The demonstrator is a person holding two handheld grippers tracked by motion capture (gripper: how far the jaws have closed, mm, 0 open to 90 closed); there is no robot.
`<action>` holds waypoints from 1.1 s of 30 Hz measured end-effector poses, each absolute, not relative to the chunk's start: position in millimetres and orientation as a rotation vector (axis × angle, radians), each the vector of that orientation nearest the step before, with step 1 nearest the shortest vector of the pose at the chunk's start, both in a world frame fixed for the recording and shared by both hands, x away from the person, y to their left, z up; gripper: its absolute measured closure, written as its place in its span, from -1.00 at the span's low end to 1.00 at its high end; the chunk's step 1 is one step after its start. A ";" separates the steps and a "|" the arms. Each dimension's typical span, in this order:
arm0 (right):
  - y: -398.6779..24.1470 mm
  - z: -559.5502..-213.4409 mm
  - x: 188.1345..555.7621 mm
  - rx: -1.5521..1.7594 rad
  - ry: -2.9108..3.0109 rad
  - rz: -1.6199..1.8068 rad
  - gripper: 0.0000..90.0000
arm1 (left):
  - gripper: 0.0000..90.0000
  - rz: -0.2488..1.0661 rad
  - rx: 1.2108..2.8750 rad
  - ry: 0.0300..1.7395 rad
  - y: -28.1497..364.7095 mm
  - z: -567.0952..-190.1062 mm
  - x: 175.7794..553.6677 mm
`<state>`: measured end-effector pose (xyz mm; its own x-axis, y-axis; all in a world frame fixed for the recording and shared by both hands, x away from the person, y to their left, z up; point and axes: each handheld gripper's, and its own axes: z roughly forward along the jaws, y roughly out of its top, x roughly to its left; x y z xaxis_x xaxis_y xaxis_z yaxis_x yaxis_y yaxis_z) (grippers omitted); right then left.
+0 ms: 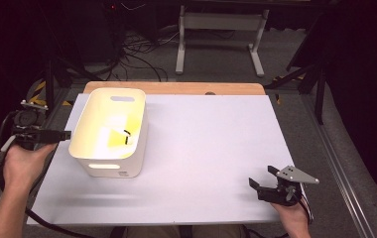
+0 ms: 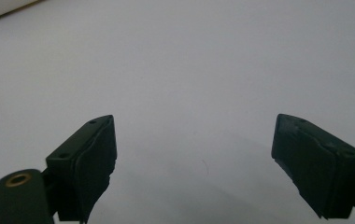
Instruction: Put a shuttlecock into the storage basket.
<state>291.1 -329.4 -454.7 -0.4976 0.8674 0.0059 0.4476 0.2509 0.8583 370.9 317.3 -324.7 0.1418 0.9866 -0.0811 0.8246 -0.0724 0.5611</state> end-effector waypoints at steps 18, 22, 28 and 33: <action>-329.0 -454.4 290.8 1.193 2.053 1.173 -0.67 | -0.24 0.458 1.945 1.727 316.7 -335.8 361.9; -328.8 -454.3 290.7 1.190 2.053 1.173 -0.67 | -0.24 0.458 1.941 1.726 317.1 -336.2 359.3; -328.9 -454.2 290.7 1.190 2.053 1.173 -0.67 | -0.24 0.462 1.942 1.721 317.5 -336.4 356.3; -328.9 -454.2 290.7 1.189 2.053 1.173 -0.67 | -0.24 0.469 1.931 1.725 319.6 -337.4 353.5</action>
